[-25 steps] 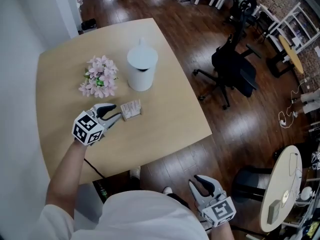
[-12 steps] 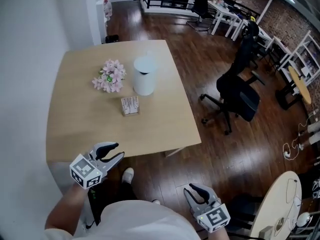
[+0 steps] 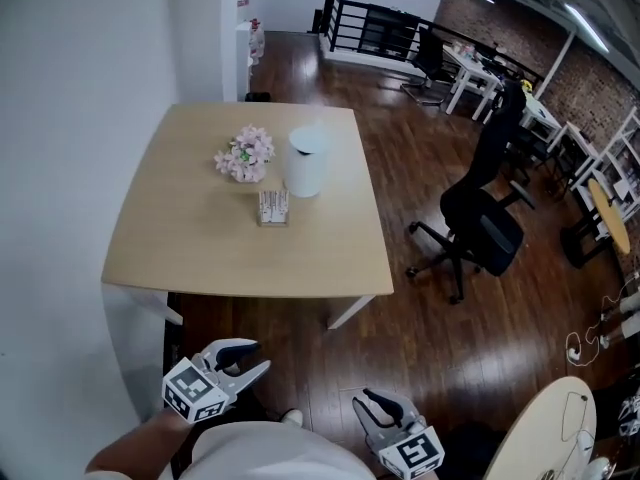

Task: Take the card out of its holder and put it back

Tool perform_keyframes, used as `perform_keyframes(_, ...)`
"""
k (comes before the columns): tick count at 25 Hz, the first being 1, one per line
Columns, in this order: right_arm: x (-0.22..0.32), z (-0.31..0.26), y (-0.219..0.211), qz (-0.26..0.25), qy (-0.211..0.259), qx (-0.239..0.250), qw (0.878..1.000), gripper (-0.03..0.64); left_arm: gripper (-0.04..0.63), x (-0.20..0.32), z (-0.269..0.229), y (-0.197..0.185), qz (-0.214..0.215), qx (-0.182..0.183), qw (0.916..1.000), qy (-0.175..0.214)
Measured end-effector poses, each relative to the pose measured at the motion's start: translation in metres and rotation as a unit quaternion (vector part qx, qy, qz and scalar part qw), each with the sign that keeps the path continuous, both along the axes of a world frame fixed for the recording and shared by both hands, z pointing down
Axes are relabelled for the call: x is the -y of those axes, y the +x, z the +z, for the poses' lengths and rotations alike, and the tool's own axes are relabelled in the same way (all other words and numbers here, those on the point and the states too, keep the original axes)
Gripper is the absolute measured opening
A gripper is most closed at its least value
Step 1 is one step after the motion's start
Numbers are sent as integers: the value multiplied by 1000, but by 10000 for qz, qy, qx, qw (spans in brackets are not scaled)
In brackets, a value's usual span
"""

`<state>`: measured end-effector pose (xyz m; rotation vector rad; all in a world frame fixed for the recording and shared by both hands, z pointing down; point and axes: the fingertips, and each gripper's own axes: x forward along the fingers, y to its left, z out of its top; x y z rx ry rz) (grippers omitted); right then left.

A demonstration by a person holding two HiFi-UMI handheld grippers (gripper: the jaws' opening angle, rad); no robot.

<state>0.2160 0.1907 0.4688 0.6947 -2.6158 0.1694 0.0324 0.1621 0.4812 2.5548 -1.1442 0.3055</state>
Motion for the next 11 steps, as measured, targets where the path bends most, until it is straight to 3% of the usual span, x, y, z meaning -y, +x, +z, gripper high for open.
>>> perform_keyframes(5, -19, -2, 8, 12, 52, 61, 10000, 91, 138, -11, -17, 17, -10, 85, 9997, 231)
perform_keyframes(11, -37, -12, 0, 41, 124, 234, 9996, 89, 138, -25, -35, 36, 318, 114, 9987, 375)
